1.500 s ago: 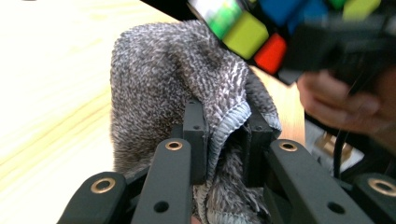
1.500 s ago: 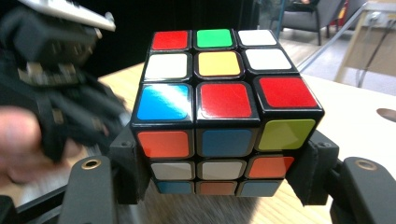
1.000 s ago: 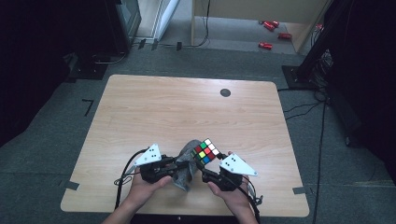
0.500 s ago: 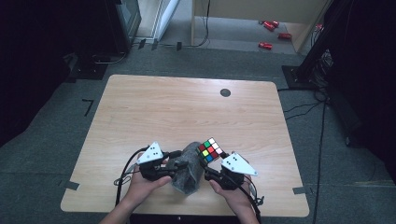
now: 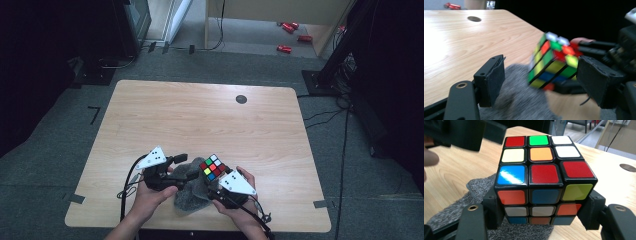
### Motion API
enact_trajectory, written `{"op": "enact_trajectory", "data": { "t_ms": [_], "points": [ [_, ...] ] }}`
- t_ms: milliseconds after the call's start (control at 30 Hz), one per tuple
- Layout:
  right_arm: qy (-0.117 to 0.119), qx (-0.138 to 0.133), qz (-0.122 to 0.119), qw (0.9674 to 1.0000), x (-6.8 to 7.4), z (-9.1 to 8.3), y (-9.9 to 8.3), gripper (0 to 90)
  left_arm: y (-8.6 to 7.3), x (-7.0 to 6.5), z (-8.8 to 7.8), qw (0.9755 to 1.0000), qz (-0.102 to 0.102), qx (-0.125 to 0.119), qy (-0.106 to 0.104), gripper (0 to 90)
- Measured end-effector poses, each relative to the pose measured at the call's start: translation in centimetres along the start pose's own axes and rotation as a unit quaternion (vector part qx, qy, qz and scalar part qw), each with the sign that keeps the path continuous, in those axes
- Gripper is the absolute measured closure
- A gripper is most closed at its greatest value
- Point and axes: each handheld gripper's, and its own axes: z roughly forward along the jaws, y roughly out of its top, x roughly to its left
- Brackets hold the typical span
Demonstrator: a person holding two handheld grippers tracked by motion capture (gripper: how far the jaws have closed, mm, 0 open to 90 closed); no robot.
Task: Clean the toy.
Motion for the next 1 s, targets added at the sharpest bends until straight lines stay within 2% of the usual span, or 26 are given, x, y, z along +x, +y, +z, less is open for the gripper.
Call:
{"op": "enact_trajectory", "data": {
  "t_ms": [167,333,433,600,667,867,933,1000],
  "points": [
    [-0.011,-0.001,-0.018,0.9998,1.0,0.4,-0.1,34.6,0.3,-1.1,0.5,0.9999,0.003,0.015,0.000,23.3],
    [-0.019,-0.003,-0.036,0.9992,1.7,0.6,-0.2,34.6,0.2,-1.9,1.2,0.9988,0.026,0.039,0.015,23.3],
    [-0.021,-0.001,-0.039,0.9990,1.9,0.7,-0.3,34.6,0.1,-2.3,1.7,0.9976,0.039,0.053,0.023,23.2],
    [-0.020,-0.001,-0.042,0.9989,2.2,0.9,-0.3,34.5,-0.2,-2.6,2.4,0.9941,0.057,0.080,0.045,22.7],
    [-0.019,-0.001,-0.042,0.9989,2.2,0.9,-0.3,34.5,-0.3,-2.6,2.5,0.9933,0.056,0.086,0.053,23.3],
    [-0.019,0.003,-0.050,0.9986,2.5,1.0,-0.3,34.4,-0.4,-2.5,2.6,0.9925,0.061,0.094,0.049,27.9],
    [-0.019,0.004,-0.051,0.9985,2.6,1.0,-0.4,34.3,-0.3,-2.3,2.4,0.9933,0.054,0.093,0.043,30.6],
    [-0.018,0.002,-0.053,0.9984,2.6,1.0,-0.4,33.5,-0.2,-1.8,2.2,0.9945,0.038,0.093,0.029,34.0]
  ]
}}
